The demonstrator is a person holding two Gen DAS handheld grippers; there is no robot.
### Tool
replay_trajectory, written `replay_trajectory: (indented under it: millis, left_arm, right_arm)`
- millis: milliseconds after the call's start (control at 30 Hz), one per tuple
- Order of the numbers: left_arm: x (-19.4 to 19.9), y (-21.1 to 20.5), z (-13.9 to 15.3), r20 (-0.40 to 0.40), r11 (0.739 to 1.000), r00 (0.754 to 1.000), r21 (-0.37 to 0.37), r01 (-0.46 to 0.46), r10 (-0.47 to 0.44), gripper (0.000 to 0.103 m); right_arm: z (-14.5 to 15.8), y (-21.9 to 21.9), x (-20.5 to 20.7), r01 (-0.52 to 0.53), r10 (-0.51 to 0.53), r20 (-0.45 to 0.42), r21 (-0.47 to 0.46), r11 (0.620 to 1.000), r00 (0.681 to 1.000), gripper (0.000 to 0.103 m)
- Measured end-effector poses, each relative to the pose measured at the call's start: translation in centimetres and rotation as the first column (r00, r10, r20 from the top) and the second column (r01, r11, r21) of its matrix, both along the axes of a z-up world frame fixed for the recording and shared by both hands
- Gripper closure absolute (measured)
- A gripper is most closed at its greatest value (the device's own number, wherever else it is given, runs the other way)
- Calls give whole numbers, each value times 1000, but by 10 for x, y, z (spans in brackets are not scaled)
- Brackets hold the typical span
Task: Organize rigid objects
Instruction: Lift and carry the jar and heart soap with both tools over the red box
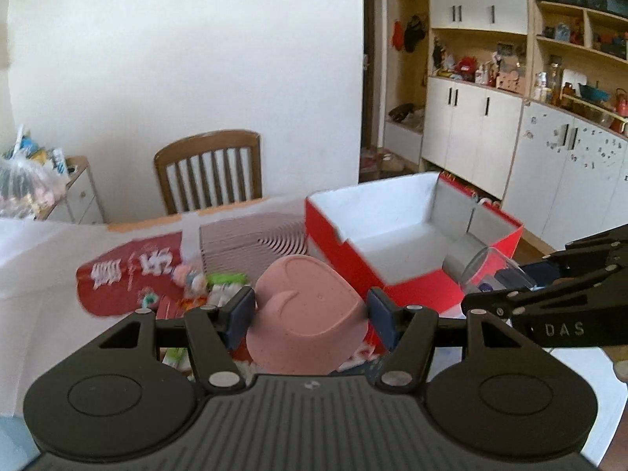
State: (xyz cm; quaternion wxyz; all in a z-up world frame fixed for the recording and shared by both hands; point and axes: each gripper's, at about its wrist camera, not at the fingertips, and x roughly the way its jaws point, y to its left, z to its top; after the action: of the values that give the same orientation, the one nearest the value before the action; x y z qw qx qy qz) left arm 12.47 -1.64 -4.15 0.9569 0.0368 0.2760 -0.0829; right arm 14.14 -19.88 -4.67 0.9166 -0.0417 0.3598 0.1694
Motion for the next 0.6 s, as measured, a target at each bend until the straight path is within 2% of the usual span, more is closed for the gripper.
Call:
replay_trajectory:
  millis: [200,600]
  left_arm:
    - [31,-27,8,-12,1000,1000,-19,24,-24,40]
    - [109,-93,8,-47,1000,999,-18,-5,4,40]
  right_arm:
    - [6,-27,26,27,-28,22,7,1000,999,64]
    - [6,-89,100,5,-5,14,3,1000,1000,64]
